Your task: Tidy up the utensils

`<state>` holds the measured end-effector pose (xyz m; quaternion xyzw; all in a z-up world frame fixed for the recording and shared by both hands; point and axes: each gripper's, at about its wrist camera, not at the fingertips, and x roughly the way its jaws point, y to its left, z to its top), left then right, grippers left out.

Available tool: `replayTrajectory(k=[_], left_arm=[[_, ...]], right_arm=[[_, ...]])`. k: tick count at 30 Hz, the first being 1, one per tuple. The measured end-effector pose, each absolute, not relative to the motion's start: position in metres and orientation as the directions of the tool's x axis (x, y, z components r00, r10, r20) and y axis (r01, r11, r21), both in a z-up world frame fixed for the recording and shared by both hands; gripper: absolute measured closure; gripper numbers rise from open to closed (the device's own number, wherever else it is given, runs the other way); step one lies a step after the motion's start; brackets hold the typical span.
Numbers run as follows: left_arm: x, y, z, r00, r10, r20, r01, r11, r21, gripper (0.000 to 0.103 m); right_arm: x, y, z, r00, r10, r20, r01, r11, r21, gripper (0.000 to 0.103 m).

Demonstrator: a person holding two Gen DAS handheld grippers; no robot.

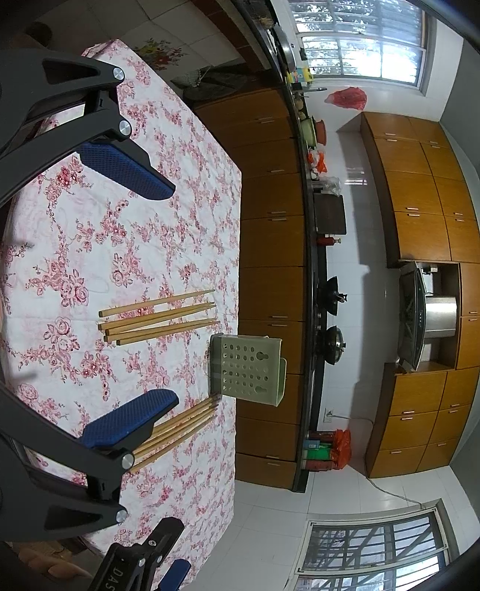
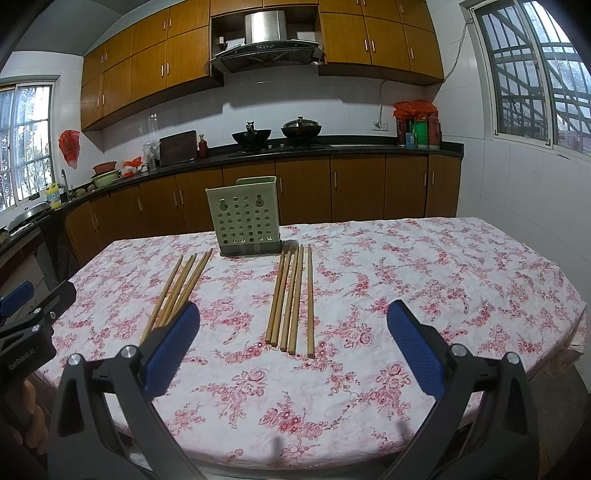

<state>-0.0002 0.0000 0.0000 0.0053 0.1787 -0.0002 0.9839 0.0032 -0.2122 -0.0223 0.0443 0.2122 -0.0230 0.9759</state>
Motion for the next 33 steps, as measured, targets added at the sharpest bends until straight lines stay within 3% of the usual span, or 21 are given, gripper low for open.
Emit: replayTrajectory(k=[33], left_arm=[[-0.0029,0.0053,-0.0071,0.934,0.004,-0.357,0.000,1.000,0.010,0.002]], right_arm=[[0.0038,-0.2115,-0.0227,0.909,-0.025,-0.417,0.063,0.995,0.078,0.004]])
